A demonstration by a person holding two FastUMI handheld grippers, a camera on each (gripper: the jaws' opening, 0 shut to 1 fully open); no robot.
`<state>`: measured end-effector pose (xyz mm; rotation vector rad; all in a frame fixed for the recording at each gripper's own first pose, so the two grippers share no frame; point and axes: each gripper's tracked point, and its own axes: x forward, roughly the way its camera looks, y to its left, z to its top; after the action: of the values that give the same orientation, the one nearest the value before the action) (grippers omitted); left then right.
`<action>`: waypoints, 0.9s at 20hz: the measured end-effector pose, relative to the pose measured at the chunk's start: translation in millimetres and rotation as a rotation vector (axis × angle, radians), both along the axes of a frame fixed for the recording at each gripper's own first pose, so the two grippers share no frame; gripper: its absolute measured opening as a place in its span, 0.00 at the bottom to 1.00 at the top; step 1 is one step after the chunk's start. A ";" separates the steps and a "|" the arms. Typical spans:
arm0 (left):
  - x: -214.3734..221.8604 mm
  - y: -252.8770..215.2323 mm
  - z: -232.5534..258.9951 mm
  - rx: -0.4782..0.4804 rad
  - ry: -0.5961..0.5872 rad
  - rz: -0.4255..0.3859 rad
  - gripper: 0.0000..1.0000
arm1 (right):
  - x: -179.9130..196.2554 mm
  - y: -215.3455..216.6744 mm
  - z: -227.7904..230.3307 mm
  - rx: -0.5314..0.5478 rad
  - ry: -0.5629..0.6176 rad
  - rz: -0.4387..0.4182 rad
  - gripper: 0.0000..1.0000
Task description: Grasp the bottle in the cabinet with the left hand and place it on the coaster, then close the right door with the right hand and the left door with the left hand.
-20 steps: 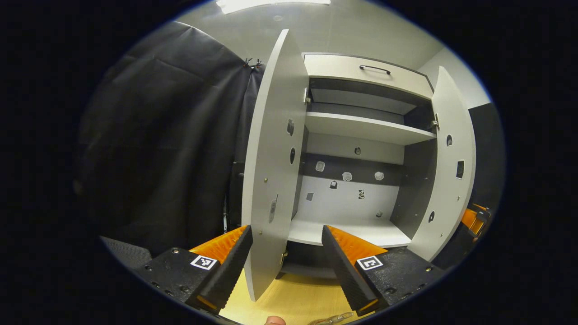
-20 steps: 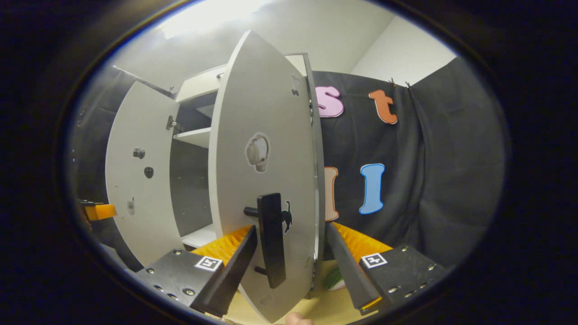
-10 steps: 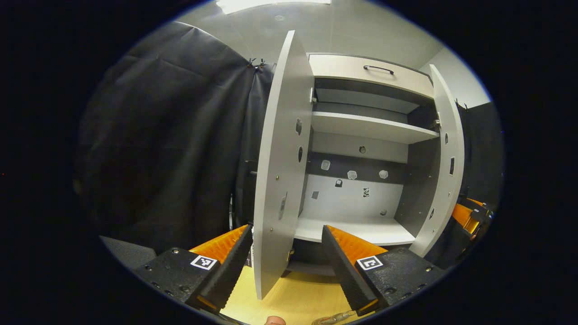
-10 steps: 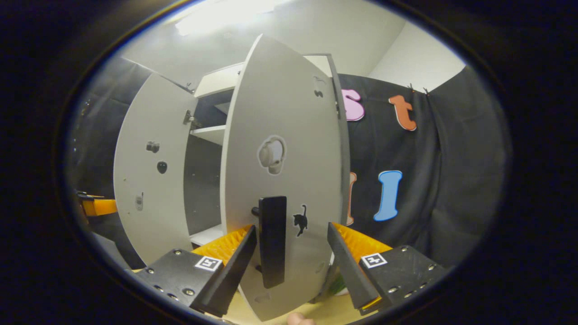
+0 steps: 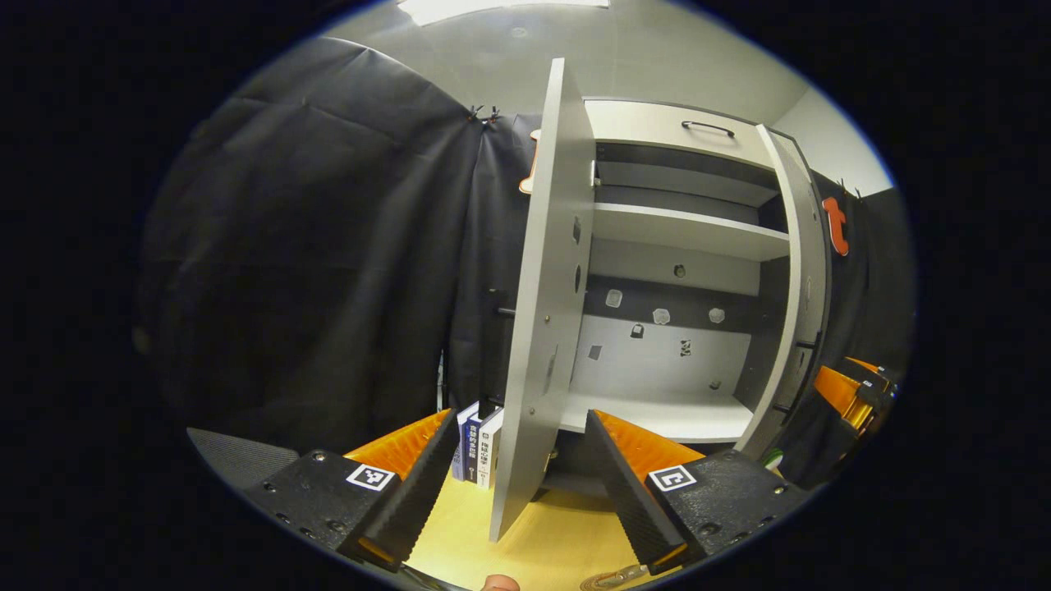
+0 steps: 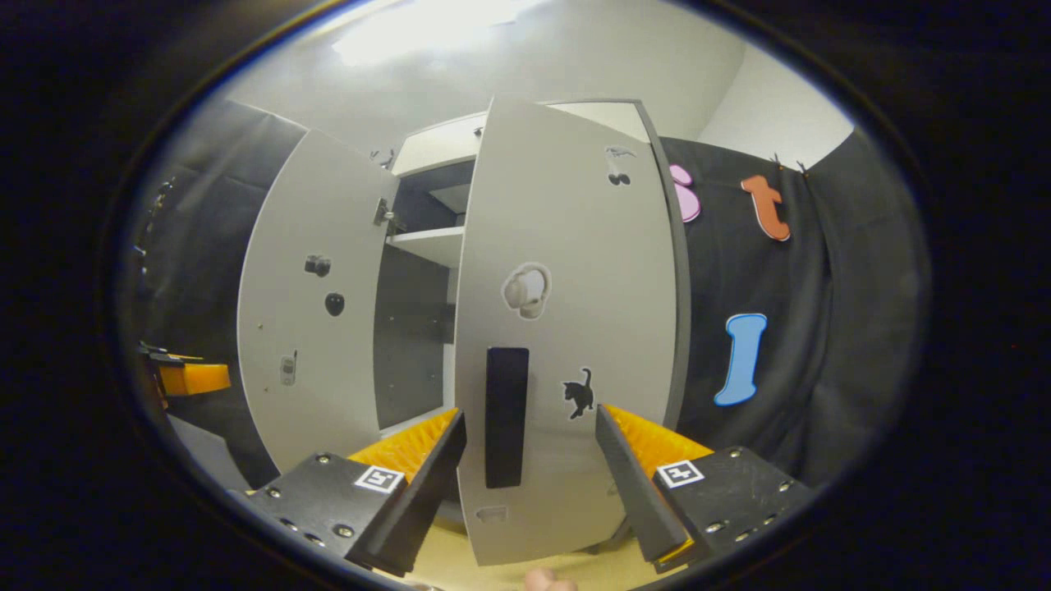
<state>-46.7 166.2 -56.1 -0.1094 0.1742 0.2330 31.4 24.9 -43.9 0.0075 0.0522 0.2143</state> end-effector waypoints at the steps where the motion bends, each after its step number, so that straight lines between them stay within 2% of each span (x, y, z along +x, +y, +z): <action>1: -0.8 1.1 -0.9 -0.002 0.001 0.002 0.96 | 0.4 1.6 -0.1 0.002 0.002 0.002 0.96; 3: -2.1 3.2 -2.9 -0.002 0.003 0.007 0.96 | 0.4 4.0 -0.4 0.007 0.006 0.004 0.92; 4: -3.2 3.7 -2.8 -0.002 0.004 0.009 0.96 | -0.2 4.1 0.0 0.008 0.006 0.006 0.96; 14: -10.9 12.4 -3.7 0.011 0.008 0.029 0.96 | -0.5 4.1 -0.6 0.008 0.007 -0.003 0.96; 15: -12.3 14.5 -4.2 0.009 0.009 0.033 0.93 | -0.2 4.9 -1.0 0.009 0.008 -0.002 0.96; 18: -18.0 23.1 -6.5 0.007 0.018 0.053 0.96 | 1.0 7.8 -2.9 0.006 0.013 0.001 0.96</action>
<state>-64.7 189.3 -62.6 -0.1054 0.1888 0.2874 32.4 32.7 -46.8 0.0152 0.0644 0.2149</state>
